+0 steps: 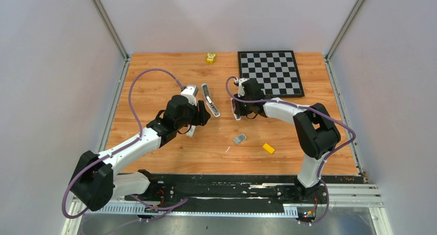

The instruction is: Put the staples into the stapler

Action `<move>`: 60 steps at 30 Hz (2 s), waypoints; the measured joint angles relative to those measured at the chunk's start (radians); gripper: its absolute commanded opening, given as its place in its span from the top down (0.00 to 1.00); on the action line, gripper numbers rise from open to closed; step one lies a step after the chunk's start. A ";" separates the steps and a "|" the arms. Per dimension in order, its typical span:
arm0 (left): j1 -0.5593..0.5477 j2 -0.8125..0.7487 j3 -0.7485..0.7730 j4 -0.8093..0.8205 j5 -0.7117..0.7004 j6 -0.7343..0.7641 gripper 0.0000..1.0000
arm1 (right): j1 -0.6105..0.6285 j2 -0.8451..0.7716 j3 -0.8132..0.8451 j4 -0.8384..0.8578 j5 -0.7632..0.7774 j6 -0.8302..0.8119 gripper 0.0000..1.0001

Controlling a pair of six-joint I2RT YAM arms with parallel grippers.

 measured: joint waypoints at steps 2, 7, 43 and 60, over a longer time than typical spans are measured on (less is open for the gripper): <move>0.000 0.000 0.000 0.000 0.000 0.000 0.45 | 0.000 0.000 0.000 0.000 0.000 -0.002 0.80; 0.000 0.000 0.000 0.000 0.000 0.000 0.45 | 0.000 0.000 0.000 0.000 0.000 -0.003 0.80; 0.000 0.000 0.000 0.000 0.000 0.000 0.44 | 0.000 0.000 -0.031 0.066 0.022 0.017 0.76; 0.000 0.000 0.000 0.000 0.000 0.000 0.44 | 0.000 -0.022 -0.031 0.051 0.024 0.016 0.63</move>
